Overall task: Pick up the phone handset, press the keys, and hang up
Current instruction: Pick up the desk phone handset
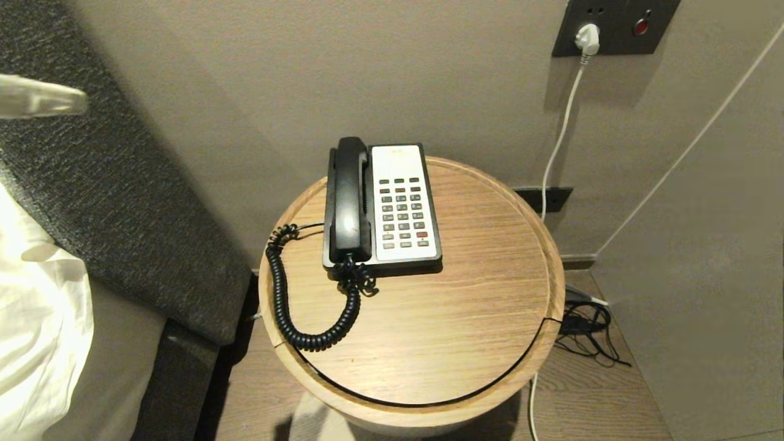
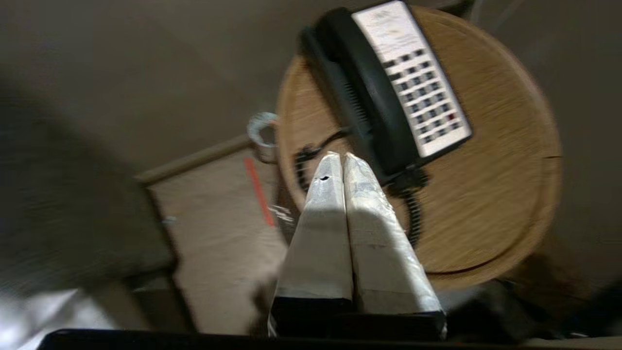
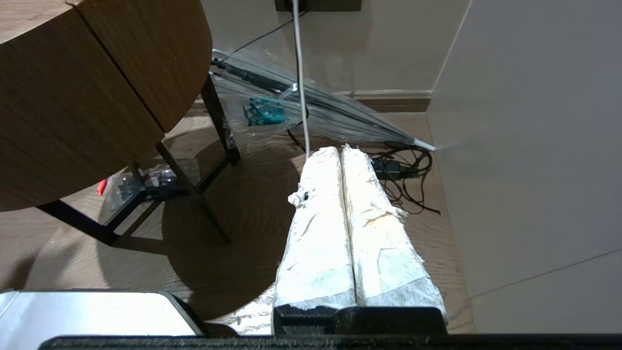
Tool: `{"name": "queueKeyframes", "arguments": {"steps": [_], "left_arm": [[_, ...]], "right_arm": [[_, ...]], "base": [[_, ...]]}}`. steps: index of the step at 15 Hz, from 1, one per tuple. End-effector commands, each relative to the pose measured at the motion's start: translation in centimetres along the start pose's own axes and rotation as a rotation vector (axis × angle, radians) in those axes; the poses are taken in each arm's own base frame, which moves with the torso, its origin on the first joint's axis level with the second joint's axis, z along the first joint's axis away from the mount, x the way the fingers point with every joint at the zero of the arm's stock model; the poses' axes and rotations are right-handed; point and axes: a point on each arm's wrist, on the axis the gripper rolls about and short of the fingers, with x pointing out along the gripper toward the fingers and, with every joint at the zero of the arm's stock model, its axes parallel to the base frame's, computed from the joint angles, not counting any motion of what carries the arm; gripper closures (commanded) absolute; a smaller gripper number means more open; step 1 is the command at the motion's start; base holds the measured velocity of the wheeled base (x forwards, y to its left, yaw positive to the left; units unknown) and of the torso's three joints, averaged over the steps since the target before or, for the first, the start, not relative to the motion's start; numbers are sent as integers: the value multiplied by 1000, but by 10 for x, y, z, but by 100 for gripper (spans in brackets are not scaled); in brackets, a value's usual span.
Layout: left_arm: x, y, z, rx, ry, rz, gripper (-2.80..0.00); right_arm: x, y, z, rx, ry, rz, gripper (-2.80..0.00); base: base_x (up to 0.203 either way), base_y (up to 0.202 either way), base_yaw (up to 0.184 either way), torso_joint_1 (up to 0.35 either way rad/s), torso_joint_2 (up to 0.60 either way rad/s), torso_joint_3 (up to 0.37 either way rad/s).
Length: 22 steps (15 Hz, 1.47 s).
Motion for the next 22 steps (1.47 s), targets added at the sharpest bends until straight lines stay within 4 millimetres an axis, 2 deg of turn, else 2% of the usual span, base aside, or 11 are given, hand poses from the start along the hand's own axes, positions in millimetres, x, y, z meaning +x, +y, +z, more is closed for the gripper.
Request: {"name": "queueKeyframes", "arguments": {"steps": [1,4,6,8,10,11,16,22], "left_arm": [[92,-11,14,-157,155,-98,0],[119,-56,10,-176,262,-88,0],[134,-78,3,-117,292,46,0],[150,-87,-4,-77,312,138,0],[155,-87,-7,-57,327,190,0],[160,-87,-8,-56,324,206,-280],[180,-93,-5,-95,252,212,-280],[203,-93,-20,-102,326,244,-280]], "right_arm": [[0,0,0,0,1,1,0],[0,0,0,0,-1,0,0],[0,0,0,0,1,1,0],[0,0,0,0,0,0,0],[0,0,0,0,1,0,0],[0,0,0,0,1,0,0],[0,0,0,0,0,1,0],[0,0,0,0,-1,1,0]], "base": [[0,0,0,0,0,0],[0,0,0,0,0,0],[0,0,0,0,0,0],[0,0,0,0,0,0],[0,0,0,0,0,0],[0,0,0,0,0,0],[0,0,0,0,0,0],[0,0,0,0,0,0]]}}
